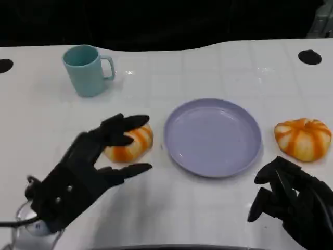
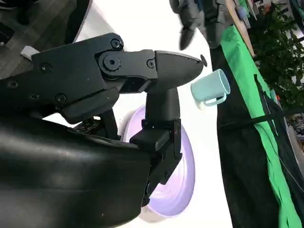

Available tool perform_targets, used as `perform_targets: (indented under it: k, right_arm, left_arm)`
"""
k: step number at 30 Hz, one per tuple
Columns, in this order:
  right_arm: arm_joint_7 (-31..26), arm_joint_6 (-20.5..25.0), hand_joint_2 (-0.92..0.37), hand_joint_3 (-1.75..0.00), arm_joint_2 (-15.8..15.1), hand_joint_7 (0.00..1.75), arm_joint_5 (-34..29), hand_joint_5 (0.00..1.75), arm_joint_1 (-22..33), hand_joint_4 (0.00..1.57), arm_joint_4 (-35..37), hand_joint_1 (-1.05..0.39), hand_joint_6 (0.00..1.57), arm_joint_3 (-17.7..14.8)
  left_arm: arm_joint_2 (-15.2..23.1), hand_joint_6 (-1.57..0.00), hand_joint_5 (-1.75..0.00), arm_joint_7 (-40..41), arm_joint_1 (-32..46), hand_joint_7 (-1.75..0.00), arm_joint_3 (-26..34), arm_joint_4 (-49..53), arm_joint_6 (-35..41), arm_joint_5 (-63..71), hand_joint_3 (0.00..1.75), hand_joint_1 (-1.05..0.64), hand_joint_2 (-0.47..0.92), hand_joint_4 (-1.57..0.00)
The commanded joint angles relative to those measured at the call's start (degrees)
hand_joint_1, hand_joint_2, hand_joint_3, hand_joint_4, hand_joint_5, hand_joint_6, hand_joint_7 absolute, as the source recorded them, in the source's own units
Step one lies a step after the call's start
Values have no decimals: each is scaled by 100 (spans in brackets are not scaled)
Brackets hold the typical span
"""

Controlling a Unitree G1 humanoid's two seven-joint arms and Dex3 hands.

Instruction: Grasp the bread from the table and place it into the plate.

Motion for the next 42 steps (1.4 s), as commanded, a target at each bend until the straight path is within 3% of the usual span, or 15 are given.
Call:
perform_targets:
  k: [1,8,12,16,21,30,34,42]
  right_arm:
    - [-13,-42,-92,-44,-45,162,-32,175,1,64,-23,-45,49,-20]
    - [-7,-29,-92,-44,-55,162,-26,175,4,64,-30,-44,49,-21]
    - [-8,-31,-92,-45,-60,162,-34,175,5,64,-32,-44,48,-18]
    - [-58,51,-92,-45,-46,162,1,175,8,64,-85,-44,49,-37]
    - [-20,13,-92,-44,-80,162,-18,175,23,64,-87,-44,48,-28]
    - [27,23,-92,-44,-99,162,36,175,32,63,-95,-44,48,-62]
    - [15,52,-92,-42,-111,162,39,175,57,63,-122,-45,48,-73]
    - [41,56,-92,-43,-129,161,55,175,87,63,-145,-45,48,-84]
  left_arm:
    - [448,-35,-79,-9,-367,-16,-158,151,-216,645,0,-41,84,0]
    - [911,-28,-55,54,-847,-6,-496,503,-496,1738,0,-36,79,0]
    - [960,-24,-45,17,-964,-2,-593,574,-427,2026,0,-37,79,0]
    - [1025,-18,-31,-338,-1461,-2,-1133,751,290,3112,0,-42,78,0]
    - [740,-17,-24,-563,-1862,-1,-1348,1280,739,3186,1,-39,79,0]
    - [399,-18,-24,-440,-2507,-1,-1632,2478,881,3148,0,-38,79,0]
    - [-12,-17,-22,-384,-3213,0,-1772,3819,1130,3110,0,-39,77,0]
    - [-357,-19,-21,91,-3971,-1,-1922,5539,826,2982,0,-38,76,-1]
